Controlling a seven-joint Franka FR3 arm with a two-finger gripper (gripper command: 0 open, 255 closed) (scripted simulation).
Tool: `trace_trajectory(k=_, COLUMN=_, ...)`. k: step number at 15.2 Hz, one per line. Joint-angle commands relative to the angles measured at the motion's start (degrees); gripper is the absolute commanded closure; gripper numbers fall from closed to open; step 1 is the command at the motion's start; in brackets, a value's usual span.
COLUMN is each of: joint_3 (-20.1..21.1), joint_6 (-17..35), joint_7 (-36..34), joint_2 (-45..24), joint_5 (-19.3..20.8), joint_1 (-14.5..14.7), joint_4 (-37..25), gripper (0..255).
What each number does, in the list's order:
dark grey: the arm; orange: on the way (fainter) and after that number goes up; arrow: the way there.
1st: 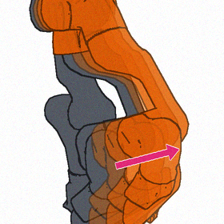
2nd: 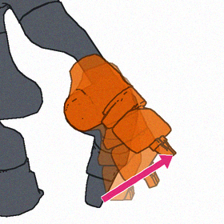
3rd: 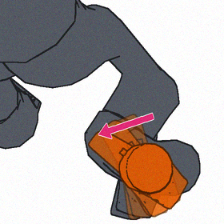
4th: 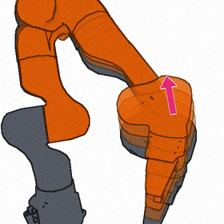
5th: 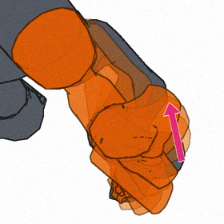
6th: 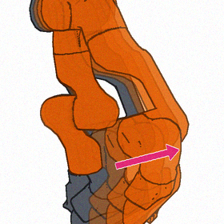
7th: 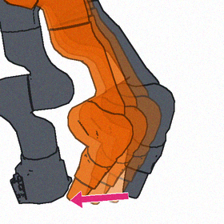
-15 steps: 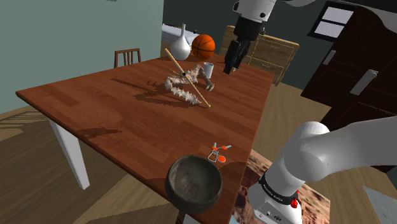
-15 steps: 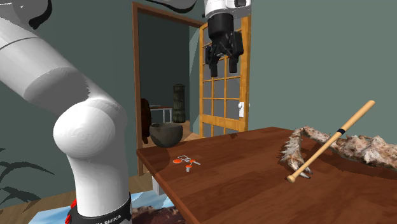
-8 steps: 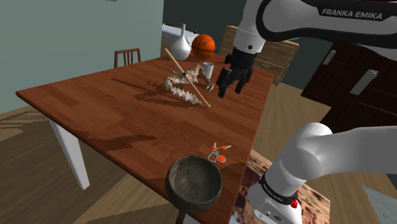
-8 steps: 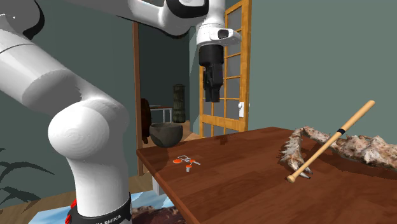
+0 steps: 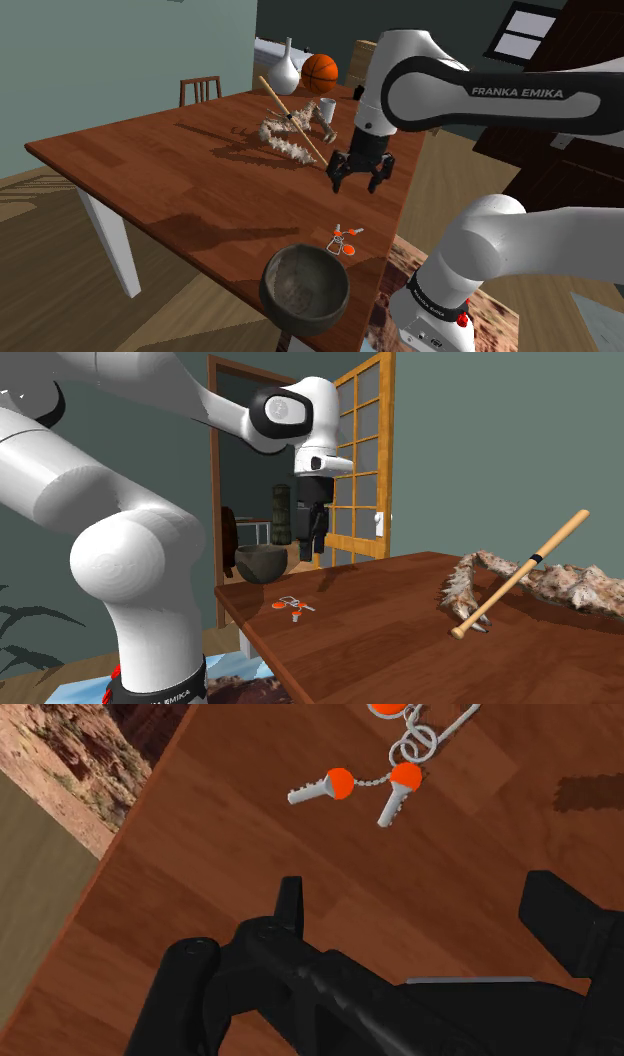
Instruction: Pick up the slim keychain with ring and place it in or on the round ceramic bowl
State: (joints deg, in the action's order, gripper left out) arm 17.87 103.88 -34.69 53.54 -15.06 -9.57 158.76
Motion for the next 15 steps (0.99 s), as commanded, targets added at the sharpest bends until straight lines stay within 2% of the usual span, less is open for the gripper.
trace_trajectory(k=1, joint_3=3.13, joint_6=2.34, joint_7=-6.79, joint_2=-0.06, joint_5=-3.41, joint_1=-0.41, joint_4=2.83, gripper=0)
trace_trajectory(k=5, joint_3=9.66, joint_6=7.58, joint_7=-18.92, joint_2=-1.58, joint_5=-10.68, joint_1=-0.40, joint_4=7.51, gripper=0)
trace_trajectory(k=12, joint_3=12.33, joint_6=14.57, joint_7=-18.60, joint_2=-4.92, joint_5=-13.60, joint_1=0.63, joint_4=11.32, gripper=0)
trace_trajectory(k=15, joint_3=12.56, joint_6=15.19, joint_7=-18.57, joint_2=-5.27, joint_5=-13.86, joint_1=0.71, joint_4=11.60, gripper=0)
